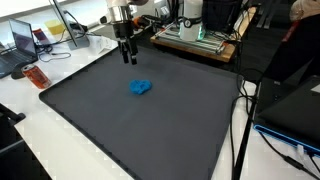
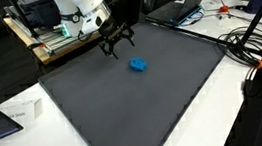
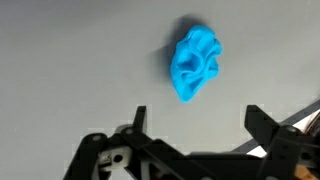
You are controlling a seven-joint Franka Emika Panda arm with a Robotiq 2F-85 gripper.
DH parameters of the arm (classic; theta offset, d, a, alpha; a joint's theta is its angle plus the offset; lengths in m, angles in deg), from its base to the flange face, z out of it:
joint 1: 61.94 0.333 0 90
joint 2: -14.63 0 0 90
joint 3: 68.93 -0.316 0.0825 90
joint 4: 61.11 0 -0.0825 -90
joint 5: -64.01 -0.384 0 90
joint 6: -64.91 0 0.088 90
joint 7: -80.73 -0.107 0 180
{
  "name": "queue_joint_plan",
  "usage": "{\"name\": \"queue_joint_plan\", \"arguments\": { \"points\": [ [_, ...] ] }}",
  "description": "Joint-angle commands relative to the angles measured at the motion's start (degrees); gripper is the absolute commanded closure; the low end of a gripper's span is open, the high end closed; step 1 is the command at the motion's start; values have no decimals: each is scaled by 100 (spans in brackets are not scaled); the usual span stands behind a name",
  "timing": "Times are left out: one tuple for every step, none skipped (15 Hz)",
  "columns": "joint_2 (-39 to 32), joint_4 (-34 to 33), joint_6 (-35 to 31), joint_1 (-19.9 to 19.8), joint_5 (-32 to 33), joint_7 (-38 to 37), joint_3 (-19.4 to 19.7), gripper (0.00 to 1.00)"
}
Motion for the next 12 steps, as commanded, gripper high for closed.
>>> {"name": "queue_joint_plan", "arguments": {
  "points": [
    [199,246,-472,12,-461,199,-159,0],
    [196,270,-575,20,-510,181,-193,0],
    [192,287,-653,20,-565,176,-230,0],
    [192,307,-748,20,-614,183,-268,0],
    [204,355,-817,26,-634,204,-305,0],
    [208,401,-908,35,-656,194,-338,0],
    [230,473,-963,36,-673,212,-378,0],
    [246,543,-1031,36,-701,216,-417,0],
    [260,613,-1100,43,-706,196,-450,0],
    [284,683,-1181,39,-735,220,-499,0],
    [302,749,-1261,42,-760,207,-544,0],
    [333,819,-1365,54,-791,189,-597,0]
  ]
}}
